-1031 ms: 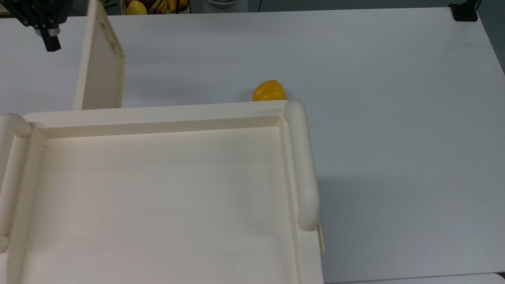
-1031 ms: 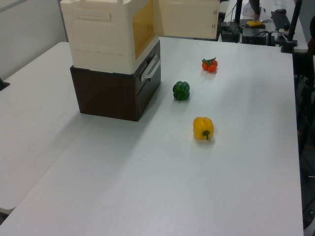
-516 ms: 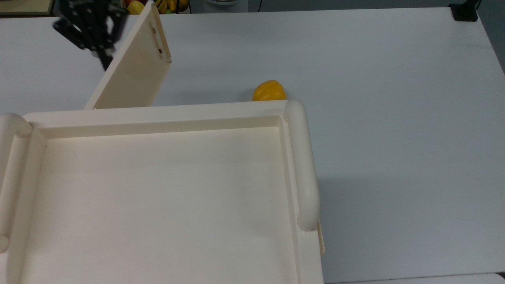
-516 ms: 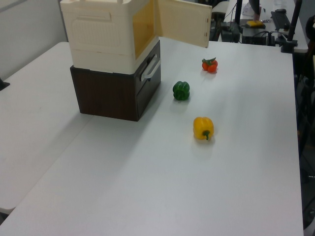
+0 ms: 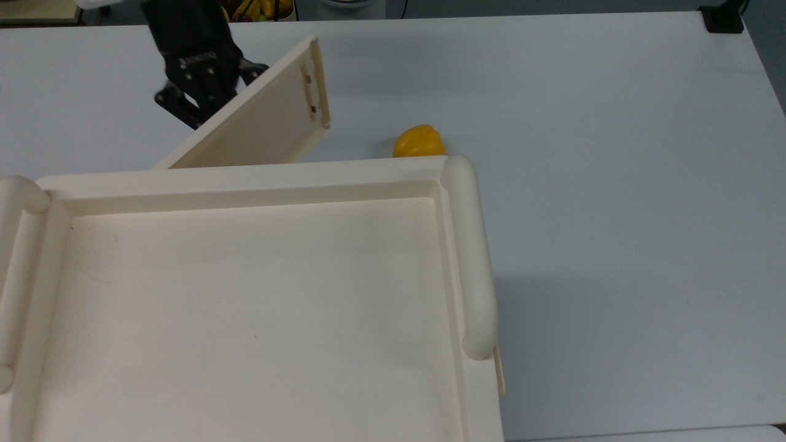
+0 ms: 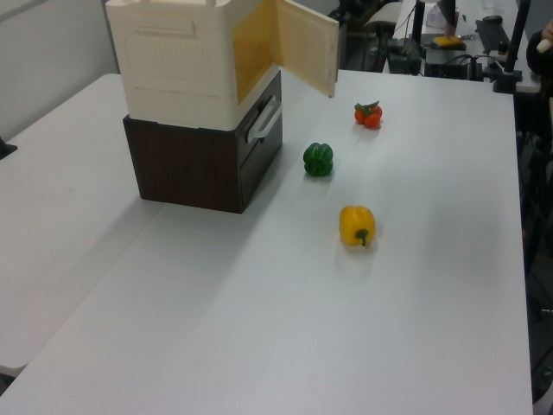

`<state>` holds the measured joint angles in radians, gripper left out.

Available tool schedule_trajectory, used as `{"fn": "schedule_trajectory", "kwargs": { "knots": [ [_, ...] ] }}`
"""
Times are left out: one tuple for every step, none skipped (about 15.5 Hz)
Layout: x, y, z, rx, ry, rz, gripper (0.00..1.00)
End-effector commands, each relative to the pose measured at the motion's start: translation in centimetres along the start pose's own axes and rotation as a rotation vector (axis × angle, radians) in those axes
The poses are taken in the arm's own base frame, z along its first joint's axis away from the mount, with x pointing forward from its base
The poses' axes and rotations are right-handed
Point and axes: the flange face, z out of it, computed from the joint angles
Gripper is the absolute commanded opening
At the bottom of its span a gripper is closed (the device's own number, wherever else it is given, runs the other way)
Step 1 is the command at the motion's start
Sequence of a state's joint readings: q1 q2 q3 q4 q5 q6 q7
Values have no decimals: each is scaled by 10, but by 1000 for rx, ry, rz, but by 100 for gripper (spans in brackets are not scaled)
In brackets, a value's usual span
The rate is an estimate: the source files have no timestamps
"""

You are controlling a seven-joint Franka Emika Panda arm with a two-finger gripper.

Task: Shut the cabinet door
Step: 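Sweep the gripper along the door's swing, pushing it shut against the cabinet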

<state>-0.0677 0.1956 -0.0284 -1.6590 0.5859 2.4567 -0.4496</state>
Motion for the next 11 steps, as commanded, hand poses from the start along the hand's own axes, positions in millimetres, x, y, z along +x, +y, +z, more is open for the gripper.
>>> {"fn": "schedule_trajectory", "kwargs": {
  "knots": [
    [7,-28,34,8,109,1,0],
    [7,-33,39,4,130,-2,0],
    [7,-42,46,8,144,-9,0],
    [10,-45,49,3,171,-11,0],
    [12,-45,52,-7,198,-10,0],
    [14,-48,57,-11,216,-11,0],
    [16,-50,61,-15,233,-14,0],
    [16,-50,66,-23,249,-14,0],
    [15,-51,69,-34,267,-16,0],
    [15,-50,71,-40,278,-16,0],
    [15,-53,70,-37,280,-17,0]
  ]
}}
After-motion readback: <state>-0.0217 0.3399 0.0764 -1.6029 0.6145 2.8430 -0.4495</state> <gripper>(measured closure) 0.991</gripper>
